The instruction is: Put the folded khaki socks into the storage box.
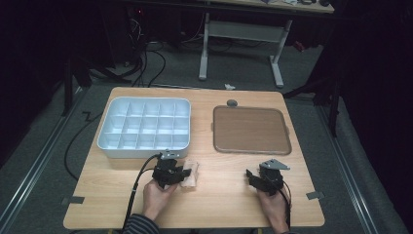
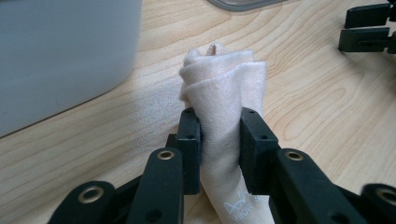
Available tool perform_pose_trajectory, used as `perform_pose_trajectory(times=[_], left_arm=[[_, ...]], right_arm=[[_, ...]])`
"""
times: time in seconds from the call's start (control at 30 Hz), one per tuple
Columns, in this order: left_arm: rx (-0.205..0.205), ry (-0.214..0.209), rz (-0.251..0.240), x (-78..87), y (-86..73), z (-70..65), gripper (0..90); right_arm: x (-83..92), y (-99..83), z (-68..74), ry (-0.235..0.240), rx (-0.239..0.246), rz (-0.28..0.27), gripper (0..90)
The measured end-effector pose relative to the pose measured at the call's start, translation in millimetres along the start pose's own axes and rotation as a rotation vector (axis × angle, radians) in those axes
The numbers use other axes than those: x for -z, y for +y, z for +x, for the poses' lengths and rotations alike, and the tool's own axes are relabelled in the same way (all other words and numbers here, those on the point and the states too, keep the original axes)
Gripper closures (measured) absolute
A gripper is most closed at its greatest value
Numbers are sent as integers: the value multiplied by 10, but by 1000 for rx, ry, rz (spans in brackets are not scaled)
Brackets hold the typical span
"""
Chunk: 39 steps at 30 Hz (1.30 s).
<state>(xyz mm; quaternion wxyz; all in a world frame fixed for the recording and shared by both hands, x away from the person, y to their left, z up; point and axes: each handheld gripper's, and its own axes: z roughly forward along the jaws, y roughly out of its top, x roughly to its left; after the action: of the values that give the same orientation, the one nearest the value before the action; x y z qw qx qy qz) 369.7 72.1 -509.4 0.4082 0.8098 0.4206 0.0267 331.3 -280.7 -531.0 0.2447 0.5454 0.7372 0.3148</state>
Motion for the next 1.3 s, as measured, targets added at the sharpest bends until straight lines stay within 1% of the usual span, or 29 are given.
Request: perform_pose_trajectory(times=[0.37, 0.73, 0.8, 1.0, 1.2, 1.3], left_arm=[[14, -19, -17, 89, 11, 13, 723], [9, -17, -17, 157, 8, 10, 723], [15, -18, -15, 165, 11, 18, 723], [16, -14, -7, 173, 9, 50, 723], [22, -18, -23, 226, 8, 65, 723], [14, -11, -22, 265, 21, 71, 723]], right_arm=[[1, 0, -2, 2, -2, 0, 403], [1, 0, -4, 4, -3, 0, 401], [1, 0, -3, 4, -3, 0, 401], [1, 0, -5, 5, -5, 0, 401], [0, 0, -4, 4, -3, -1, 401], [0, 0, -3, 3, -3, -1, 401]])
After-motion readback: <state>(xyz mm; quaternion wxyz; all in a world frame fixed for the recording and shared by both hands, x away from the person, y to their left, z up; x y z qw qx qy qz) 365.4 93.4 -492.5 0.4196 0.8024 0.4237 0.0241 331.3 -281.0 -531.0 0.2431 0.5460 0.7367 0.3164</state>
